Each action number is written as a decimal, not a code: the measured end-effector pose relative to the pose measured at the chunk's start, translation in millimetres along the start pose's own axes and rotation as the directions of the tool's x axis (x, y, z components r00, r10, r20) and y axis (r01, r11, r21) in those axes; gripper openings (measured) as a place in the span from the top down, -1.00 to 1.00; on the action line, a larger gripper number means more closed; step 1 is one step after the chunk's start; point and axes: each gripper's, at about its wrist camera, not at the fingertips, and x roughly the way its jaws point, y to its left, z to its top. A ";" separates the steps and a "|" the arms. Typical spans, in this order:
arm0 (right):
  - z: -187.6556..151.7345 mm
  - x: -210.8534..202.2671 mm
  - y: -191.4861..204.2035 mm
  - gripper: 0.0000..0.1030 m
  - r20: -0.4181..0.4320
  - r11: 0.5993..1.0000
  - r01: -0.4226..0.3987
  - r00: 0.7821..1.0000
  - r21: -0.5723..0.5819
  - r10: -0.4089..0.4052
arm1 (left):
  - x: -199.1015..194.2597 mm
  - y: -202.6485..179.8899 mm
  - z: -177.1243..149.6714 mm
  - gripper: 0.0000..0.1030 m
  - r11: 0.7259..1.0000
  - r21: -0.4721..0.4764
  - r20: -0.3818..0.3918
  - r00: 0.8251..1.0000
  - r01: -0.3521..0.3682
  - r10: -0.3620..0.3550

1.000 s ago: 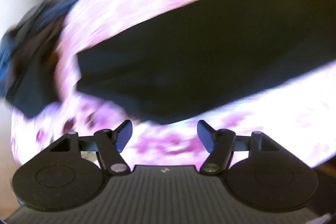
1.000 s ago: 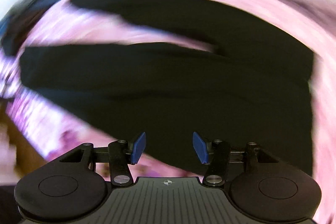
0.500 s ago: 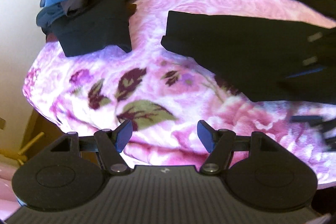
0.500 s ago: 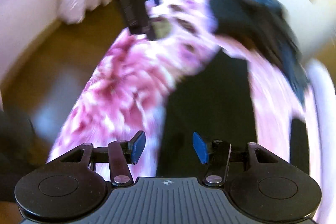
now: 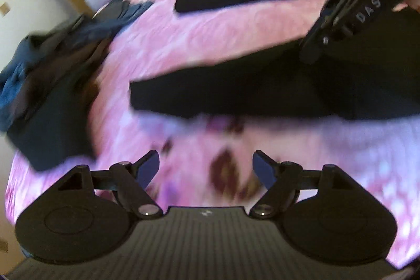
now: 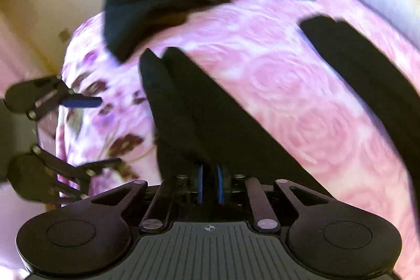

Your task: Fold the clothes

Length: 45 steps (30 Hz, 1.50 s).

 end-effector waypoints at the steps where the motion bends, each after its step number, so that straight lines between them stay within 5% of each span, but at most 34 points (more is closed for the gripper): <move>1: 2.3 -2.1 -6.6 0.81 -0.001 1.000 -0.009 1.000 0.024 0.009 | 5.6 -2.9 7.8 -0.46 1.000 0.017 0.006 1.000 -0.008 0.007; 7: 0.8 -13.9 -20.5 0.81 0.000 0.994 -0.044 0.999 0.096 0.044 | 32.4 -6.1 34.1 -0.46 0.986 0.111 -0.012 0.992 -0.126 0.128; 11: -6.8 -15.0 -21.8 0.81 -0.011 0.993 -0.046 0.999 0.107 0.047 | 41.7 -11.6 30.2 -0.42 0.937 0.304 0.044 0.985 -0.173 0.168; 15: -12.2 -12.8 -14.7 0.81 -0.018 0.997 -0.042 0.999 0.063 0.043 | 43.0 -17.6 27.1 0.46 0.870 0.478 0.061 0.993 -0.117 0.101; 18: -13.2 -12.2 -6.3 0.80 -0.022 0.999 -0.047 0.999 0.024 0.047 | 31.1 -12.8 22.8 0.79 0.855 0.510 0.044 0.996 -0.094 0.083; 23: -15.0 -21.5 17.9 0.77 -0.038 0.986 -0.143 0.989 -0.080 0.141 | -8.8 3.0 -6.8 0.84 0.866 0.499 -0.067 0.994 -0.037 0.081; 26: -23.2 -32.3 37.8 0.57 -0.076 0.961 -0.229 0.973 -0.155 0.219 | -25.5 8.3 -35.1 0.65 0.868 0.497 -0.162 0.983 0.002 0.091; 29: -36.2 -45.5 52.3 0.43 -0.105 0.951 -0.224 0.973 -0.215 0.205 | -40.7 12.6 -61.2 0.46 0.871 0.490 -0.247 0.964 0.035 0.100; 34: -65.8 -81.2 39.3 0.28 -0.118 0.983 -0.112 0.988 -0.148 0.095 | -54.9 15.3 -68.4 0.37 0.919 0.393 -0.280 0.957 0.041 0.077; 39: -114.6 -141.5 1.9 0.22 -0.156 0.994 0.108 0.982 0.030 -0.102 | -59.8 15.2 -46.7 0.24 0.962 0.268 -0.253 0.967 0.052 0.018; 42: -149.0 -190.7 -20.4 0.19 -0.179 0.950 0.250 0.959 0.185 -0.217 | -65.0 8.9 -23.1 0.22 0.966 0.249 -0.230 0.973 0.067 -0.008; 45: -180.9 -241.9 -39.2 0.13 -0.207 0.863 0.395 0.916 0.315 -0.344 | -81.0 2.0 2.0 0.09 0.975 0.208 -0.194 0.980 0.076 -0.035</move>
